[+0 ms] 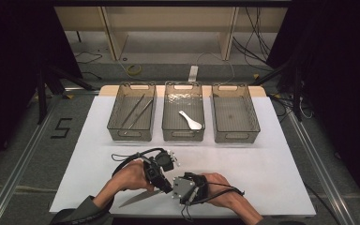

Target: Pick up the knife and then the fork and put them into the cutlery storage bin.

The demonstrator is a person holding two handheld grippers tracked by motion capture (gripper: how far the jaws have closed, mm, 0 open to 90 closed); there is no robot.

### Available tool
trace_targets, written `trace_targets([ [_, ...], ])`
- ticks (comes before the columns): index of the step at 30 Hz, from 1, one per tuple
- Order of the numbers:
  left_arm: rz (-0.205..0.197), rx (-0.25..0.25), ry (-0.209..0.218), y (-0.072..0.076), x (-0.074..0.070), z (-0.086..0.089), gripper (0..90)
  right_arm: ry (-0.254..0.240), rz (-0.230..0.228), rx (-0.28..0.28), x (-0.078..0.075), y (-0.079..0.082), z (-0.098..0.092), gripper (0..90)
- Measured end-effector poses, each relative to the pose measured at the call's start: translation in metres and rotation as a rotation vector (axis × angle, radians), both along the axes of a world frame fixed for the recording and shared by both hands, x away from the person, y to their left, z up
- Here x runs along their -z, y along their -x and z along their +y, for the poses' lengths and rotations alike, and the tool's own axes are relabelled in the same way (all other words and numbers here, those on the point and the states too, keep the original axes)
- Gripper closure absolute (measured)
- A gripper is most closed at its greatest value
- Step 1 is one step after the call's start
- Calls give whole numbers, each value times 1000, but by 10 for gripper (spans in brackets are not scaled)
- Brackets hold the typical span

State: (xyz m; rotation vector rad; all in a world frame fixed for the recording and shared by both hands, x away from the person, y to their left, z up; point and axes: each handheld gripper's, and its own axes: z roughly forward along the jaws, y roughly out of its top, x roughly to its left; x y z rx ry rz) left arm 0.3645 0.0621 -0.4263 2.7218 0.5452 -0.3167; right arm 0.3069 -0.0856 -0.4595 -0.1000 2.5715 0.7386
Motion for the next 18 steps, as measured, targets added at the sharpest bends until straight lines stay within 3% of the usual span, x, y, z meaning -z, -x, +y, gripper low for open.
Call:
trace_targets([
  [7,21,4,6,1,3,-2,788,58,-69,-74,1,7,2,762],
  [9,23,7,20,0,1,-1,783,68,-27,-78,1,8,2,809],
  [13,69,7,44,-5,4,2,792,54,-25,-94,-2,6,0,844],
  [18,53,13,38,-3,4,0,782,73,-4,-97,-2,7,-1,848],
])
